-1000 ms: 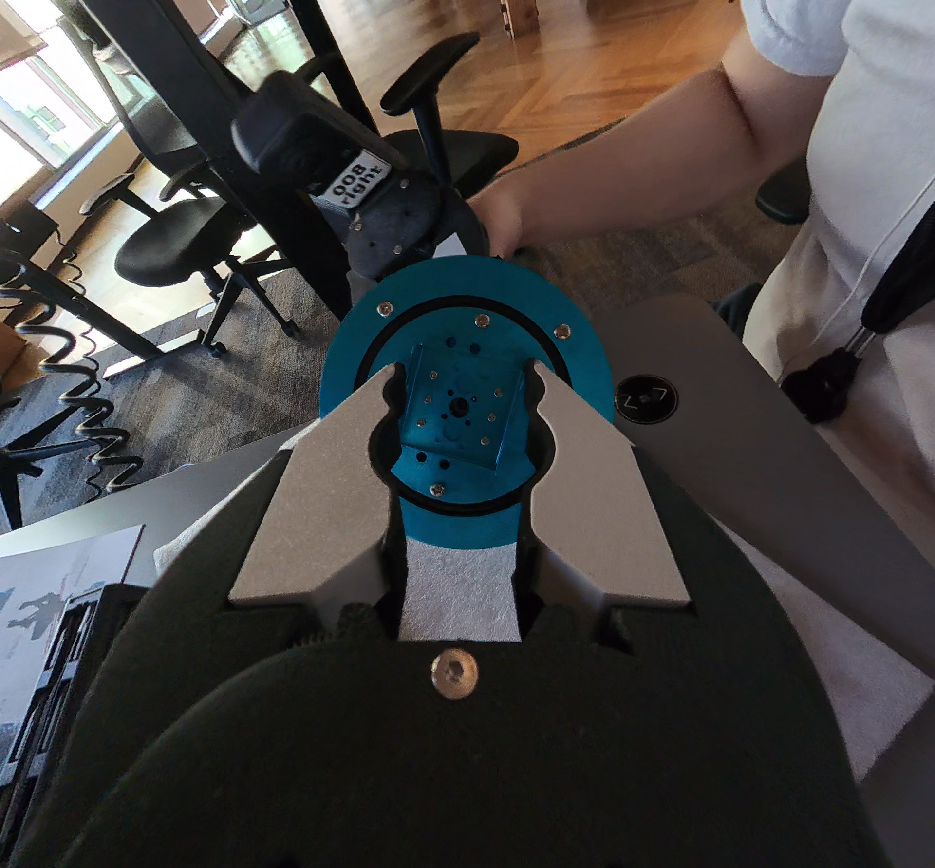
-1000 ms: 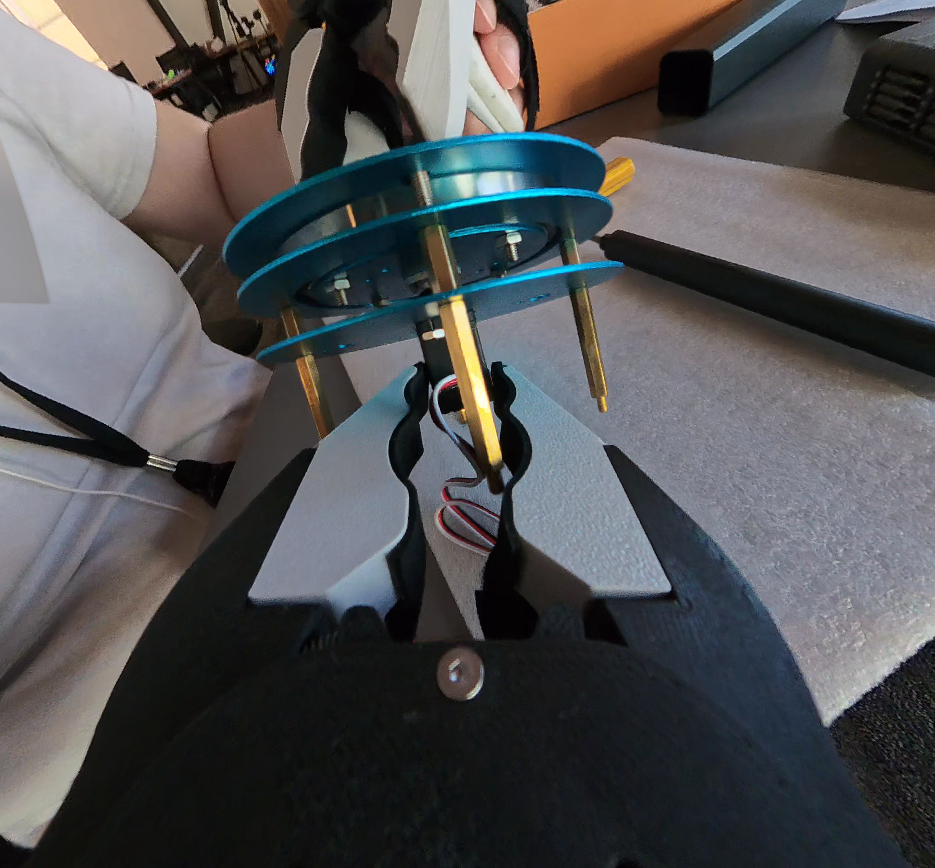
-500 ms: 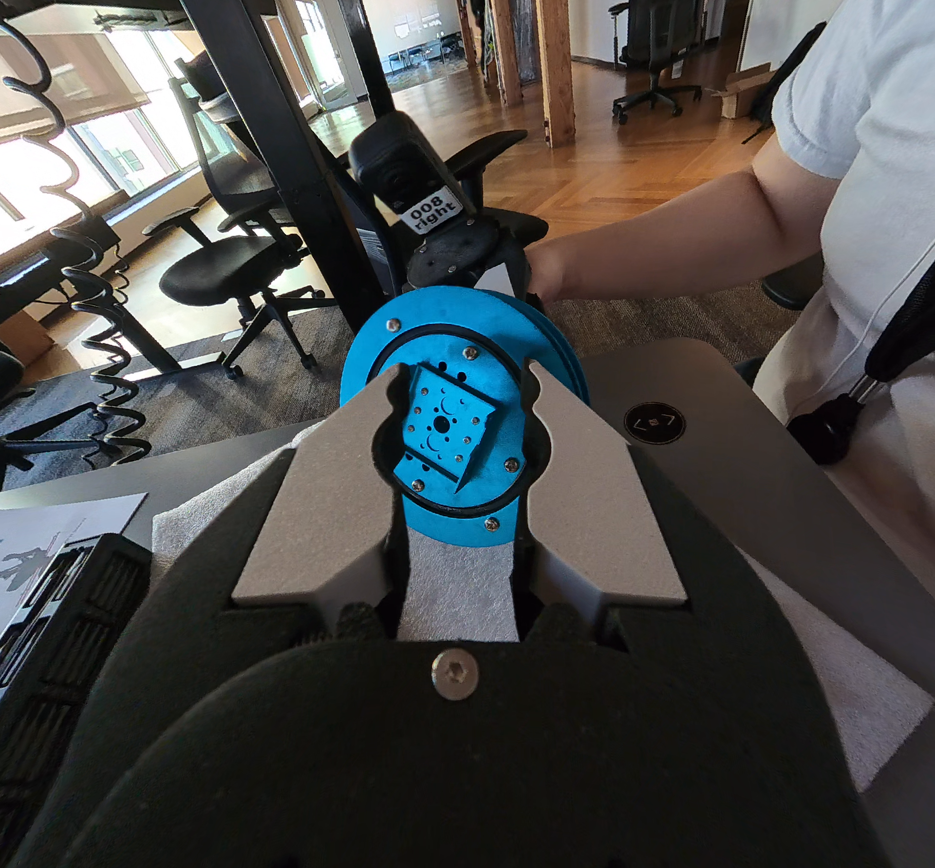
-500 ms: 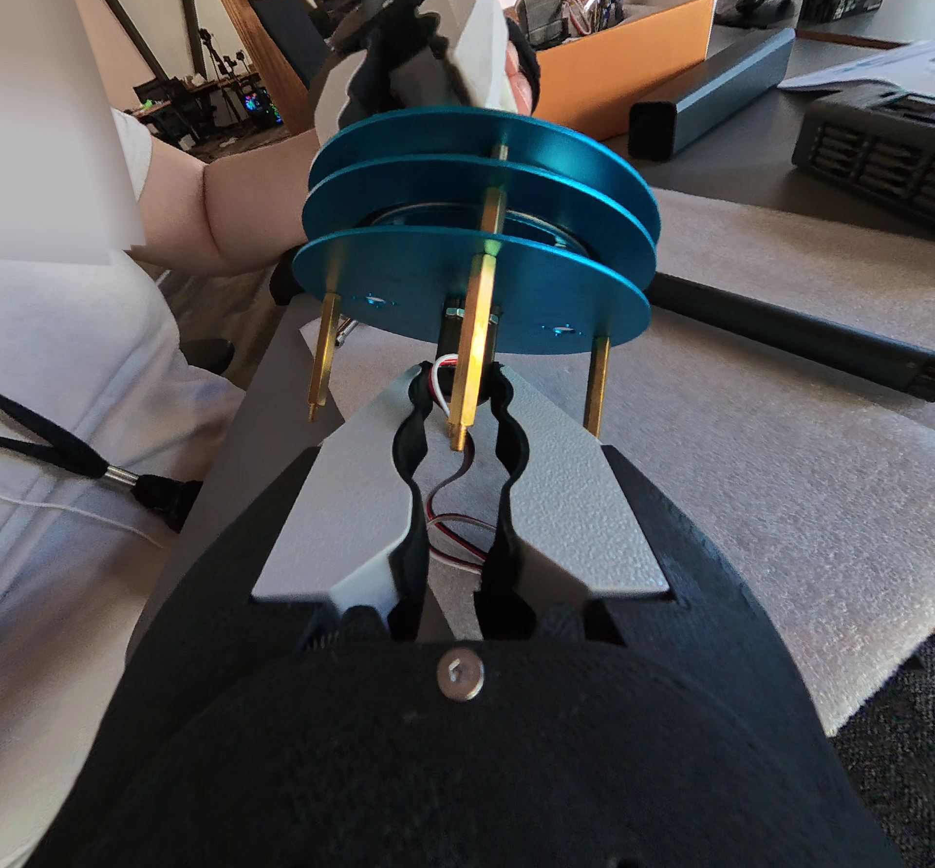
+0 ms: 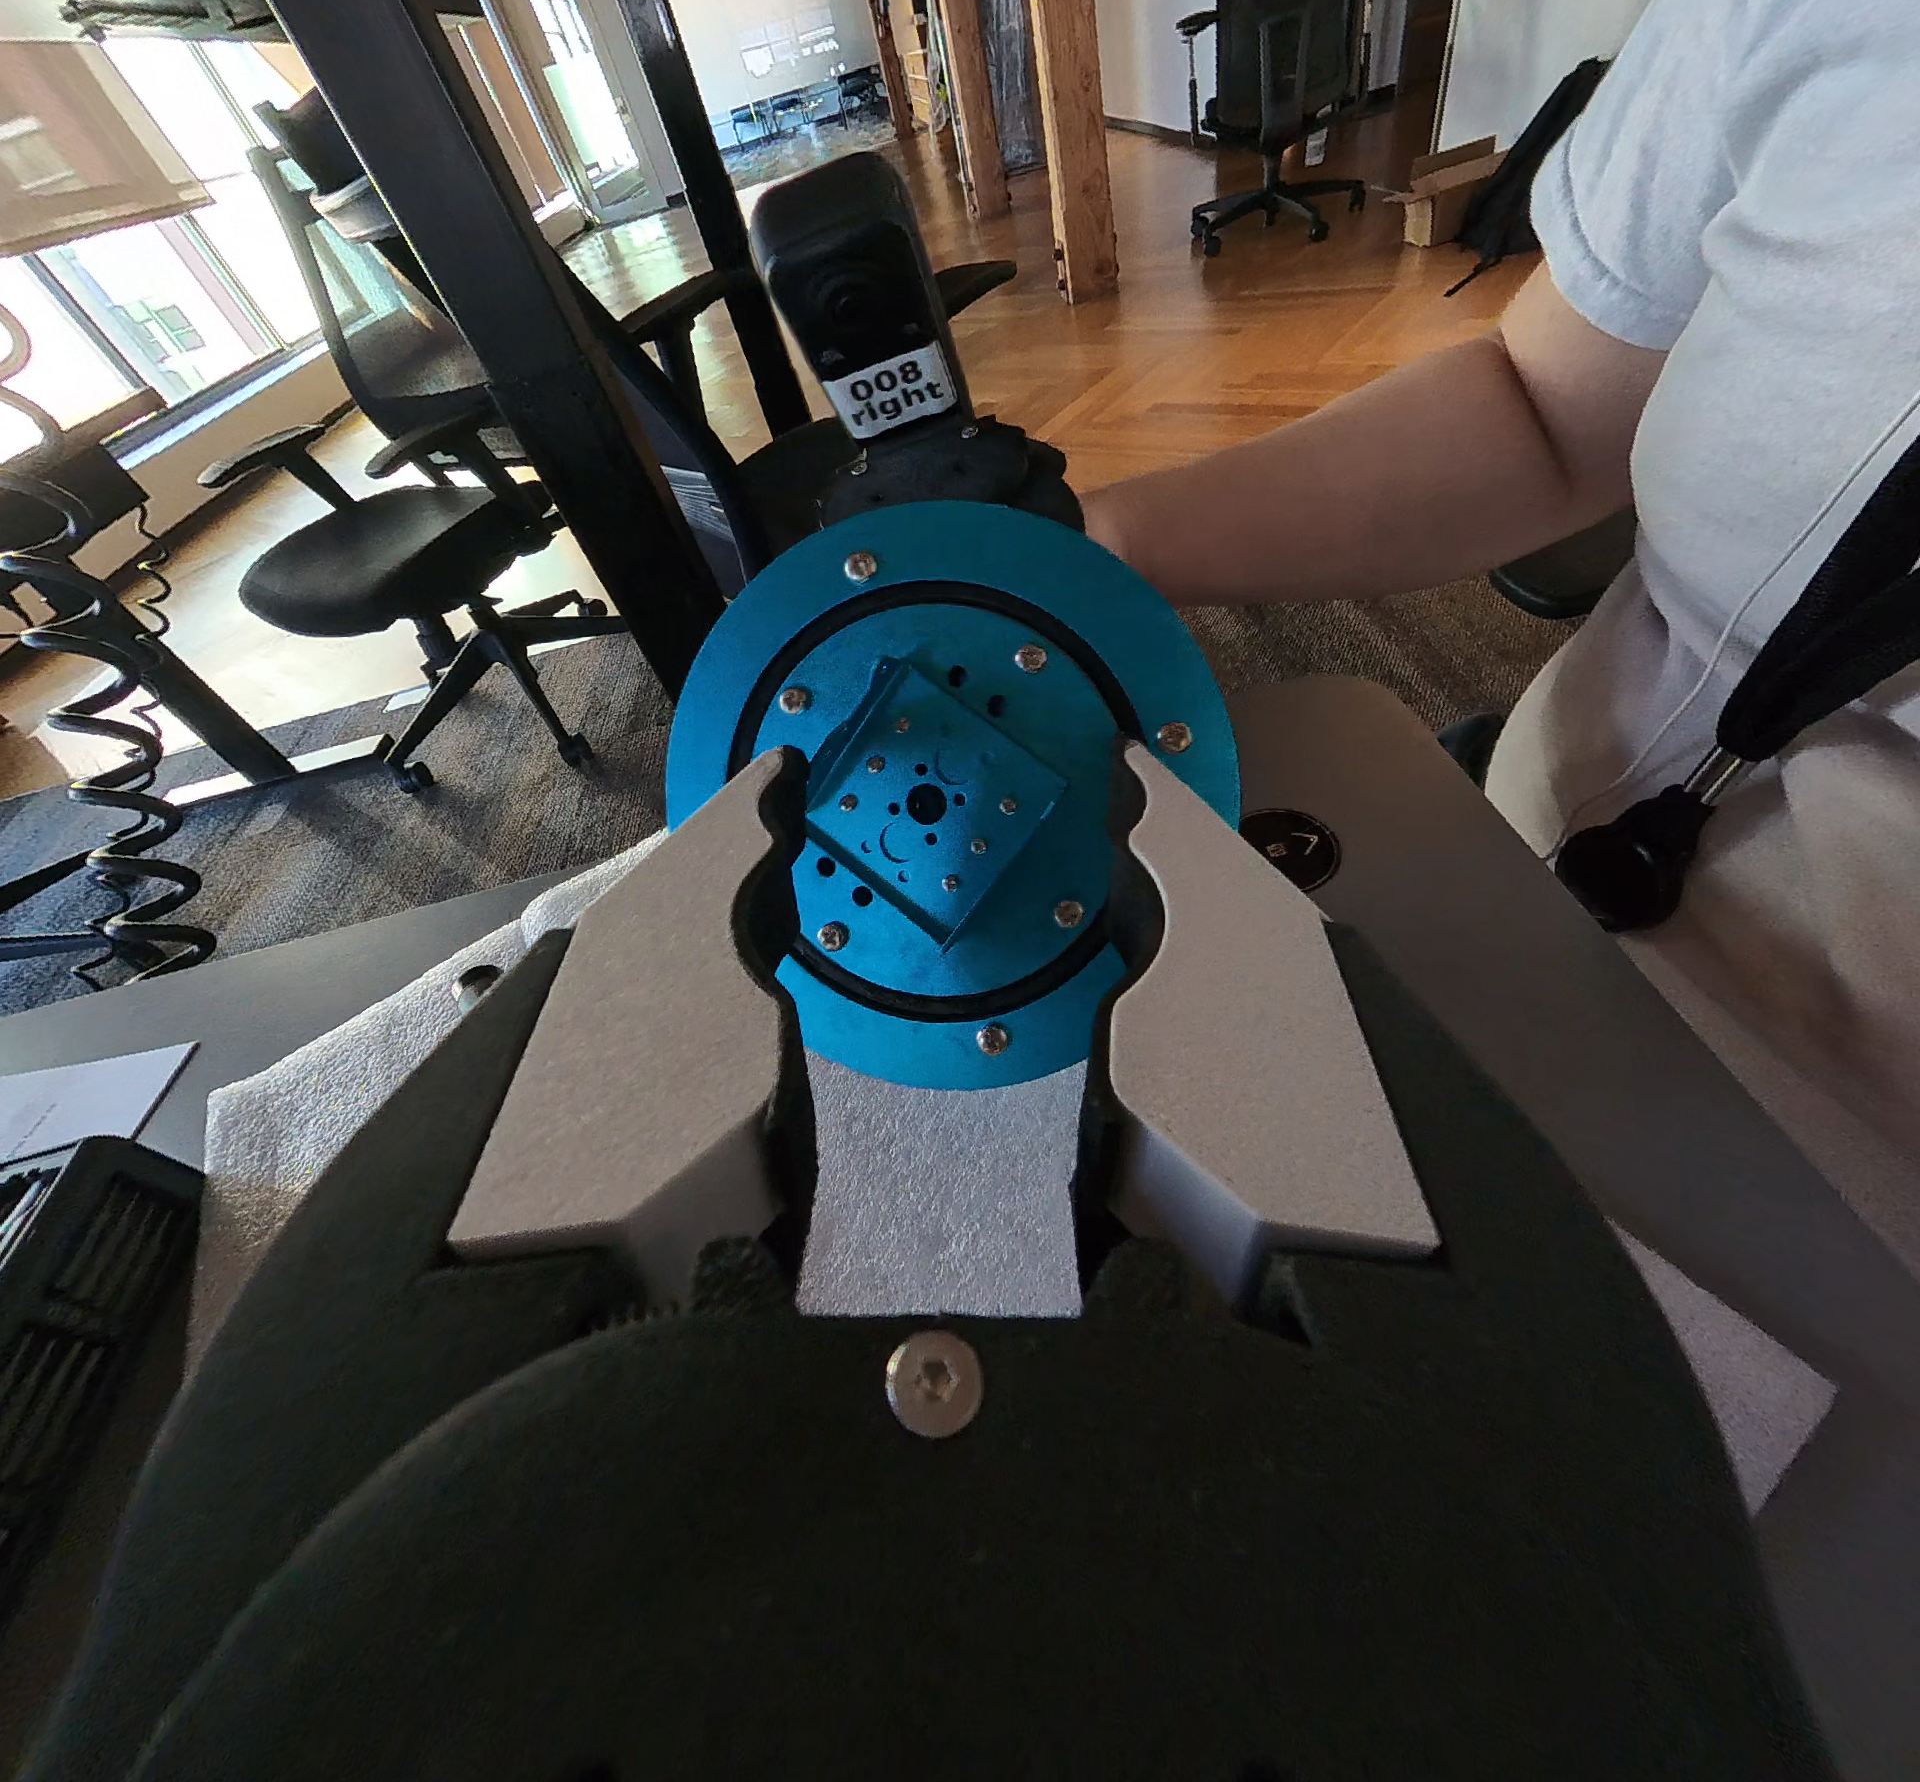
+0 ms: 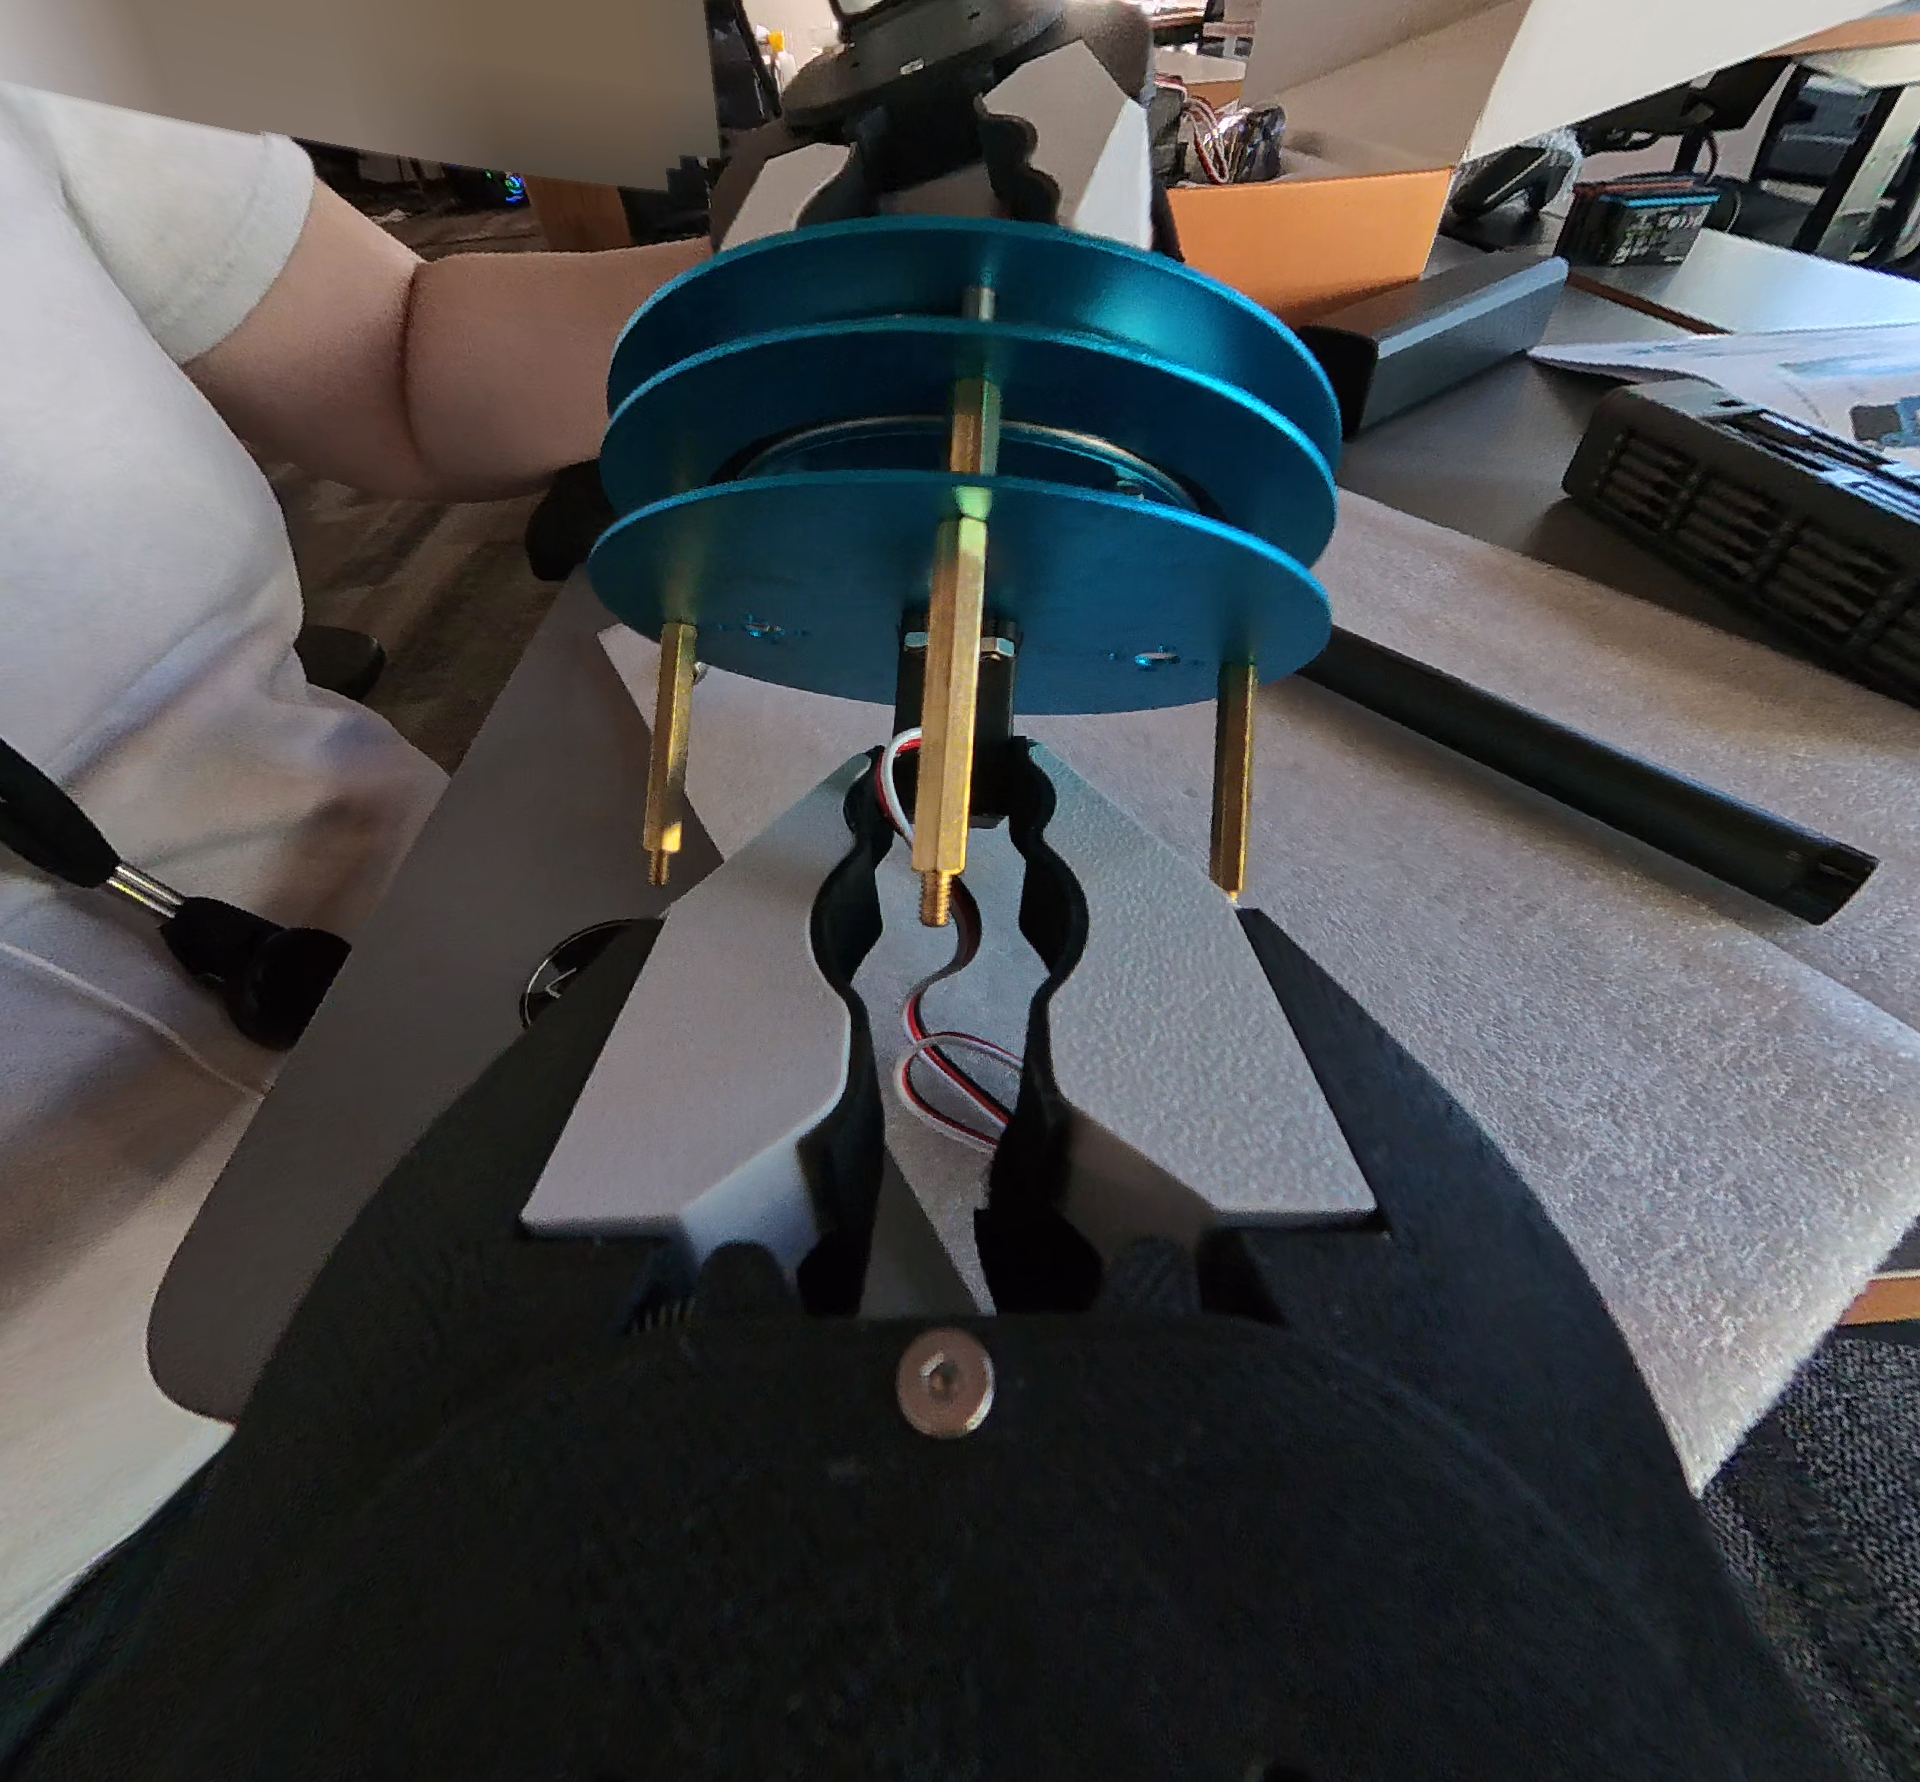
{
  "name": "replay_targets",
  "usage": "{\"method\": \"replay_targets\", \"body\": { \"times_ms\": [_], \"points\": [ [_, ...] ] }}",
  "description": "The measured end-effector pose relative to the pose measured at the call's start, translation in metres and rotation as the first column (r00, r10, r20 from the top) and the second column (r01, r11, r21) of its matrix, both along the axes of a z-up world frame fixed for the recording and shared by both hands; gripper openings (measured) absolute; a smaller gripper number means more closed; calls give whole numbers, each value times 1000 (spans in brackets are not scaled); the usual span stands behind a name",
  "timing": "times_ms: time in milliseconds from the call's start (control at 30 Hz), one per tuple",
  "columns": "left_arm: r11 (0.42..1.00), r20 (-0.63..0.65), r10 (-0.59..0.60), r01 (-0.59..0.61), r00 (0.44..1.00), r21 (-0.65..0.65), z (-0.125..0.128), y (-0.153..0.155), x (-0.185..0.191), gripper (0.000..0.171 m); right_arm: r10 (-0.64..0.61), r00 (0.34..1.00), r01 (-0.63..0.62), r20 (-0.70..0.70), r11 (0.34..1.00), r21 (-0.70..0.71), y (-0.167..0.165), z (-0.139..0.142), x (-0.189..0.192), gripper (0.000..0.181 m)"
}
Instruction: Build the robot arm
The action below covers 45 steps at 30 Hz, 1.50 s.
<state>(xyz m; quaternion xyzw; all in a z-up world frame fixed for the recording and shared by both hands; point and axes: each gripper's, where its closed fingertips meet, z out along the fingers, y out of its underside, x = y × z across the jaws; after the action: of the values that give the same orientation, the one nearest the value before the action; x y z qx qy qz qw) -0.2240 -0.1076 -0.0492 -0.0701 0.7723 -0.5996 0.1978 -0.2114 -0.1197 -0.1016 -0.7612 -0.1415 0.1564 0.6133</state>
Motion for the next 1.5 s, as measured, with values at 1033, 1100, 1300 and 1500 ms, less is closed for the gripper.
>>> {"method": "replay_targets", "body": {
  "times_ms": [1033, 1100, 1300, 1500],
  "points": [
    [998, -127, -54, 52, 990, -21, -15, 14, -2, 60, -41, 995, 40, -92, 999, -8, 9, 4, -3, 21],
    [998, -123, -54, 51, 991, -26, -14, 12, -2, 60, -36, 993, 35, -112, 999, -9, 8, 4, -3, 21],
    [998, -129, -46, 40, 991, -43, -12, 8, 0, 60, -30, 984, 29, -173, 1000, -5, 6, 4, -2, 21],
    [998, -130, -37, 30, 991, -56, -10, 5, 1, 60, -27, 978, 28, -205, 1000, 4, 5, 5, -1, 22]
  ]
}}
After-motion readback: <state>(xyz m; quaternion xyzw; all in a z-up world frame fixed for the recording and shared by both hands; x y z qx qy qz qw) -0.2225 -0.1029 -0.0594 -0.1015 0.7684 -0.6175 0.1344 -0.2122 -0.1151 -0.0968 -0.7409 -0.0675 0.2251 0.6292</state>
